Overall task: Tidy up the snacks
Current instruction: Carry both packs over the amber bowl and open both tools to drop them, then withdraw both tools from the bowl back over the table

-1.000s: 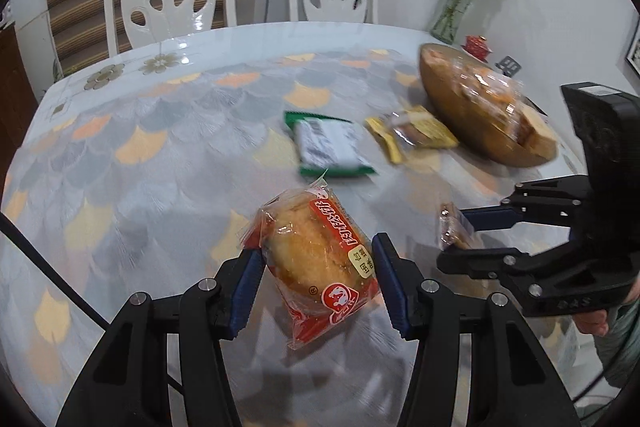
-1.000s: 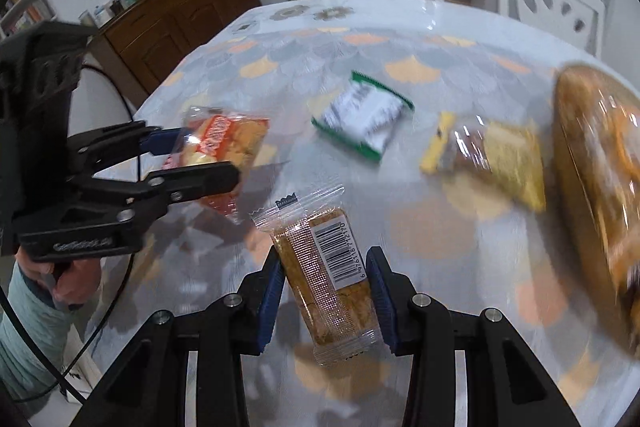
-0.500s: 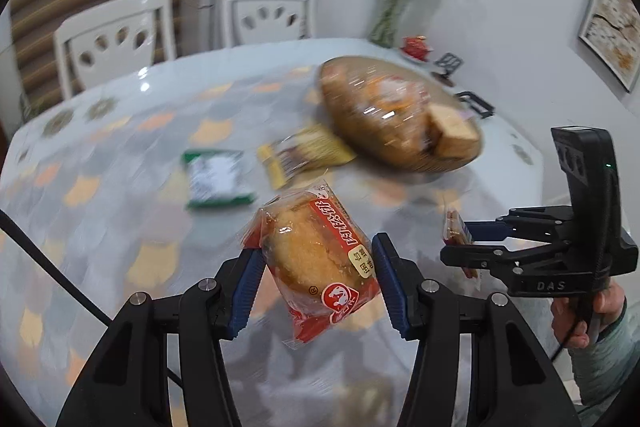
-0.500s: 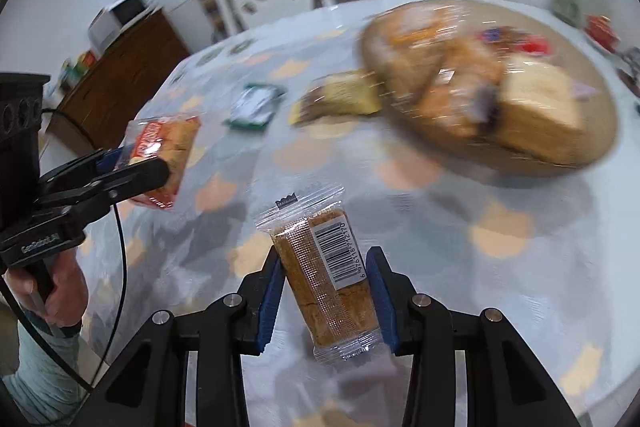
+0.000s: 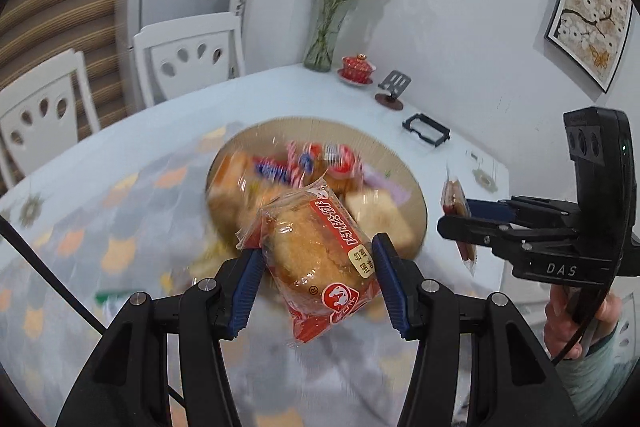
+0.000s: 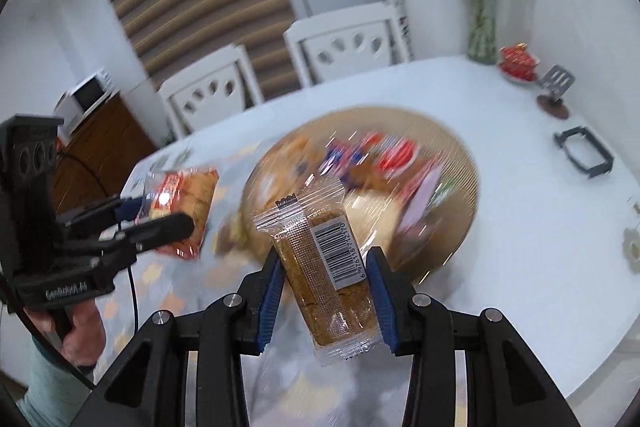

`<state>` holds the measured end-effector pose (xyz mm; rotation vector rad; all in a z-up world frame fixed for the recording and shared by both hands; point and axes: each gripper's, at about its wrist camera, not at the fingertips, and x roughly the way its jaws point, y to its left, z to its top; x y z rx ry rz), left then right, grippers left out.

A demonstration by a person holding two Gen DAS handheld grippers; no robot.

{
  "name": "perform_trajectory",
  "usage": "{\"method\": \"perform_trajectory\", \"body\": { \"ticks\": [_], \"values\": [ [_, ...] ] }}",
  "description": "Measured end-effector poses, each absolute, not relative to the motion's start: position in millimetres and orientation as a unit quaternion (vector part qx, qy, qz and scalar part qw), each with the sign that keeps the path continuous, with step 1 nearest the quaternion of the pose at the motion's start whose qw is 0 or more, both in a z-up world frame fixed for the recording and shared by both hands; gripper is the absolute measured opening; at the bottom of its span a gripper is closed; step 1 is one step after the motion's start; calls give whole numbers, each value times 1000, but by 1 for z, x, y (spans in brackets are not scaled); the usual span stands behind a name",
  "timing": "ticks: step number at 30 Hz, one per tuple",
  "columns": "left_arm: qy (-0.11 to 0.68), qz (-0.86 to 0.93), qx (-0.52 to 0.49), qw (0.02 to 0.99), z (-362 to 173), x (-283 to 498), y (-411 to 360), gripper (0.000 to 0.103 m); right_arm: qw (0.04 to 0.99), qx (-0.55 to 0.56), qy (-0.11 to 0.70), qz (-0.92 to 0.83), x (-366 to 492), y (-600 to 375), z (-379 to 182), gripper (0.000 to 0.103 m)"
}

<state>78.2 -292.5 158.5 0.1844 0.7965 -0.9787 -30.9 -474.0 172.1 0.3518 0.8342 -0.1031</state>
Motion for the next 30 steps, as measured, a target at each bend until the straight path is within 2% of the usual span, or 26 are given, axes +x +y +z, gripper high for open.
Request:
{"method": "perform_trajectory", "body": {
  "ticks": [13, 14, 15, 16, 17, 18, 30],
  "values": [
    [394, -458, 71, 794, 146, 140, -362, 52, 884, 229, 399, -86, 50, -534, 174, 40],
    [391, -458, 72, 796, 146, 141, -366, 53, 884, 229, 398, -85, 54, -535, 173, 40],
    [385, -456, 77, 799, 146, 141, -369, 60, 884, 231, 398, -82, 59, -537, 172, 42],
    [378, -453, 84, 803, 147, 140, -373, 65, 883, 230, 401, -83, 62, -539, 171, 53],
    [371, -451, 90, 806, 148, 139, -376, 75, 881, 227, 406, -88, 65, -541, 169, 63],
    [367, -450, 93, 809, 149, 138, -377, 81, 879, 223, 411, -99, 67, -543, 166, 64],
    [378, -451, 45, 807, 170, 116, -321, 81, 880, 246, 399, -77, 25, -535, 165, 64]
  ]
}}
